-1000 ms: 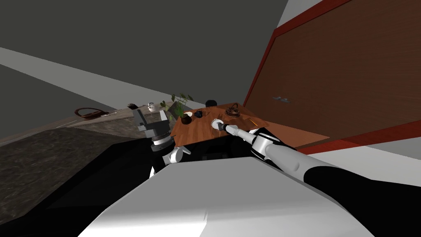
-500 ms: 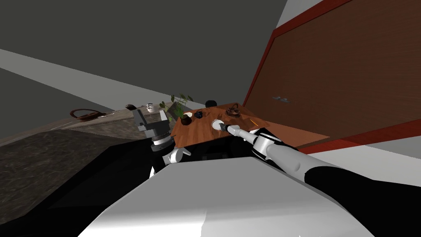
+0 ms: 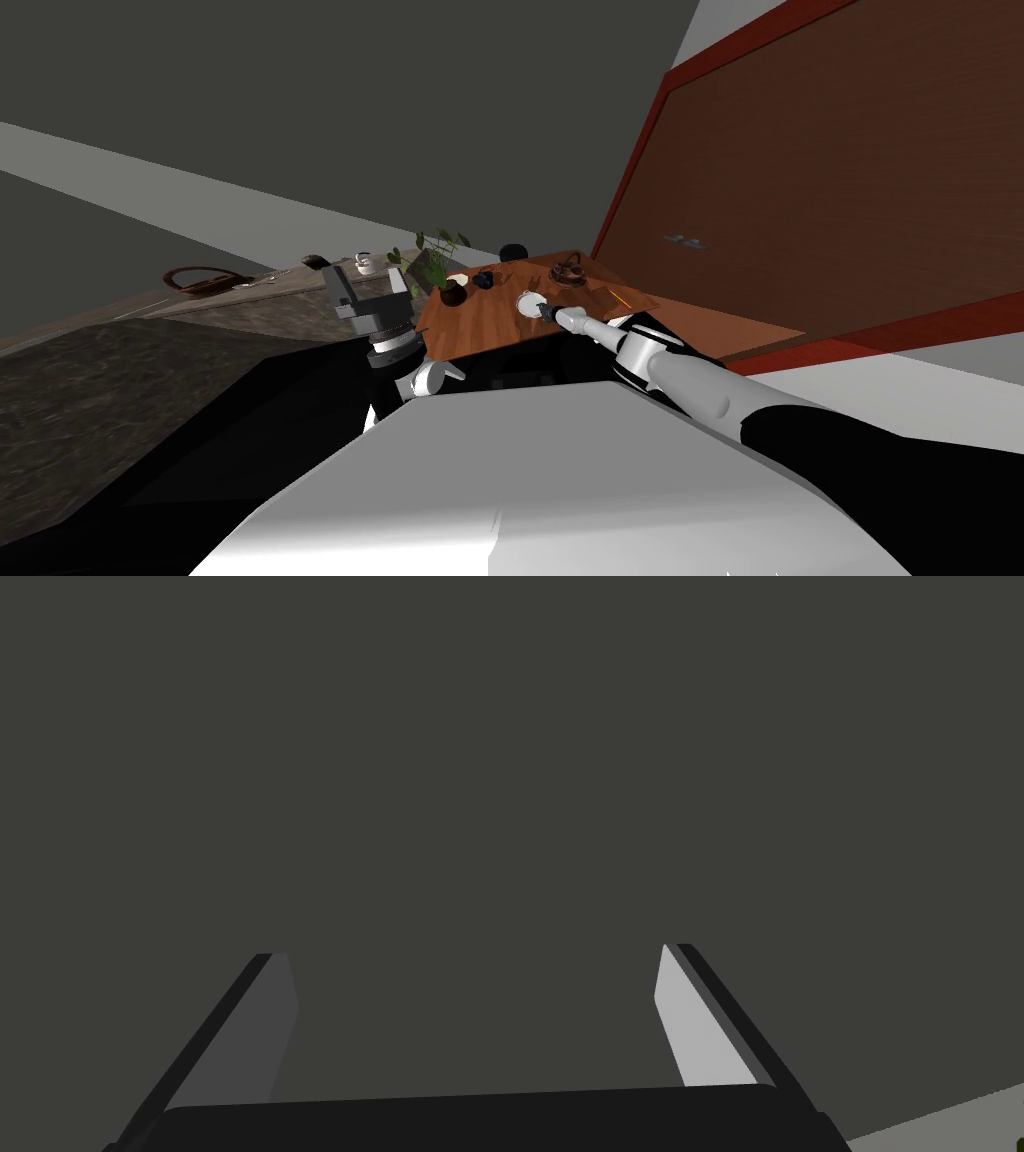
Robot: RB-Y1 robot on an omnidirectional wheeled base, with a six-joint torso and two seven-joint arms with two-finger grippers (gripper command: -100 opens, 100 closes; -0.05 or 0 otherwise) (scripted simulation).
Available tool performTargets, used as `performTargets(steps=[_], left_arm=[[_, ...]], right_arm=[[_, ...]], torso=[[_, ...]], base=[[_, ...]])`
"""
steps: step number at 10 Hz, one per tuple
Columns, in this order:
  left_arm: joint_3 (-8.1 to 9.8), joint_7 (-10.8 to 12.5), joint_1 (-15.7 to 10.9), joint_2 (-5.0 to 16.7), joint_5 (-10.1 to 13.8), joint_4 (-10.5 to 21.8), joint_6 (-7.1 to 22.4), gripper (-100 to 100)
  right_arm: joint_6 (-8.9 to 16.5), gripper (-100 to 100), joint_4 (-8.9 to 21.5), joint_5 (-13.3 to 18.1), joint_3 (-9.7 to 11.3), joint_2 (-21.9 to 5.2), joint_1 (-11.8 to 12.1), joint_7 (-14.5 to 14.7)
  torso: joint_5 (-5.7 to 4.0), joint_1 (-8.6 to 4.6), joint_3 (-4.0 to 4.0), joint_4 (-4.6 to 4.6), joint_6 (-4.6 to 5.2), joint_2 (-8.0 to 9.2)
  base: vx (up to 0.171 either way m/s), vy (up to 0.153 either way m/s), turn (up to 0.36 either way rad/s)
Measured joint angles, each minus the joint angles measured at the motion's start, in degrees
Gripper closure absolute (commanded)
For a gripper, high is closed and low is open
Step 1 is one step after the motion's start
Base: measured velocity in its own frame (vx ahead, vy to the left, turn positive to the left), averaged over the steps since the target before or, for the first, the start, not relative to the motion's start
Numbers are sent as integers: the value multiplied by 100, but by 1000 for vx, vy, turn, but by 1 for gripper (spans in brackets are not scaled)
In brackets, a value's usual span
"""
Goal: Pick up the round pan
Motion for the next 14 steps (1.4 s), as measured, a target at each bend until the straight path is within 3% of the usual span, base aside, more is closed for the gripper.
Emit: performTargets(steps=[1,2,3,5,6,10,11,12,13,14], left_arm=[[0,0,0,0,0,0,0,0],[0,0,0,0,0,0,0,0],[0,0,0,0,0,0,0,0],[0,0,1,0,0,0,0,0],[0,0,0,0,0,0,0,0],[0,0,-1,0,0,0,0,0],[0,0,-1,0,0,0,0,0],[0,0,-1,0,0,0,0,0],[0,0,-1,0,0,0,0,0],[0,0,-1,0,0,1,0,0]], right_arm=[[41,-100,191,-253,56,25,-34,216],[55,0,217,-293,64,28,-40,287],[54,-100,213,-288,63,28,-39,280],[258,-100,297,-278,96,108,130,345],[281,100,297,-270,97,112,140,341],[284,100,295,-271,96,112,136,342],[284,0,295,-271,96,112,137,342],[284,100,296,-271,96,113,137,342],[207,100,228,-238,78,70,87,295],[184,0,220,-233,74,61,79,281]], torso=[[0,-4,1,0,-1,1],[-2,-9,5,2,-1,9],[-2,-12,8,3,-1,14],[0,-1,-12,-4,-1,-22],[-1,-7,-5,-2,-1,-7],[-1,-11,9,3,0,16],[0,-11,10,4,0,17],[0,-11,11,5,0,18],[1,-23,24,10,5,42],[-1,-19,24,10,3,40]], base=[[14,8,-1],[0,0,0],[85,26,43],[86,25,23],[7,3,-3],[2,0,3],[0,0,0],[-75,-32,-52],[-46,-21,-12],[-6,-4,0]])
